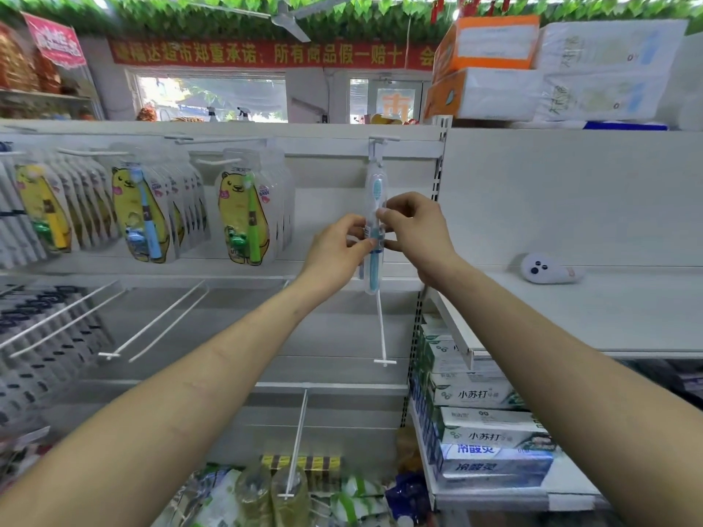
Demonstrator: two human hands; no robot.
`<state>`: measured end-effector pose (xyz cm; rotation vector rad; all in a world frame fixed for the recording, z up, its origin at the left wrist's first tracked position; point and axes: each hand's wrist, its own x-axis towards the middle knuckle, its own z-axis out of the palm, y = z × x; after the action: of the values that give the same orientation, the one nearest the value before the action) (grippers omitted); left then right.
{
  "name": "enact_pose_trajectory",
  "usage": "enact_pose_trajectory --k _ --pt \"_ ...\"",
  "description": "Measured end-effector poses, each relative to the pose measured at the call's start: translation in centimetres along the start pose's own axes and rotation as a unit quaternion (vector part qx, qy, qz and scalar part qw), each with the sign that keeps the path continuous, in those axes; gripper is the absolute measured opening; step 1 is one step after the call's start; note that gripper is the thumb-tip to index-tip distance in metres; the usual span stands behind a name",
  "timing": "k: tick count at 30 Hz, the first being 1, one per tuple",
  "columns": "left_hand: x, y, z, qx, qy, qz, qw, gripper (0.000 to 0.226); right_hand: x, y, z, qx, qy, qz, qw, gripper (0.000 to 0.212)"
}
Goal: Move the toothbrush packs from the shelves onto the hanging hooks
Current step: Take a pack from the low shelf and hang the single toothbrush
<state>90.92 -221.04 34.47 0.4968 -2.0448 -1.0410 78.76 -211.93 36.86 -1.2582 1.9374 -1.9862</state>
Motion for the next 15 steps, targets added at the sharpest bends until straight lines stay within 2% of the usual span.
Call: enact_pose_trajectory --k 5,11,15 --pt "1.0 -0.5 -0.1 0.002 -0.002 -0.002 1.0 0.027 0.7 0.7 0.4 0.004 -0.002 0.01 1.0 0.01" --pt "1.7 -0.6 -0.1 -0.013 -0.004 -0.008 1.0 0.016 0.8 0.7 0.3 -0.021 0.005 0.007 1.0 0.01" --pt "1.8 -0.7 0.2 -0.006 -0.004 -0.016 1.0 0.025 0.7 1.0 0.3 -0.036 0.017 0.007 0.999 0.007"
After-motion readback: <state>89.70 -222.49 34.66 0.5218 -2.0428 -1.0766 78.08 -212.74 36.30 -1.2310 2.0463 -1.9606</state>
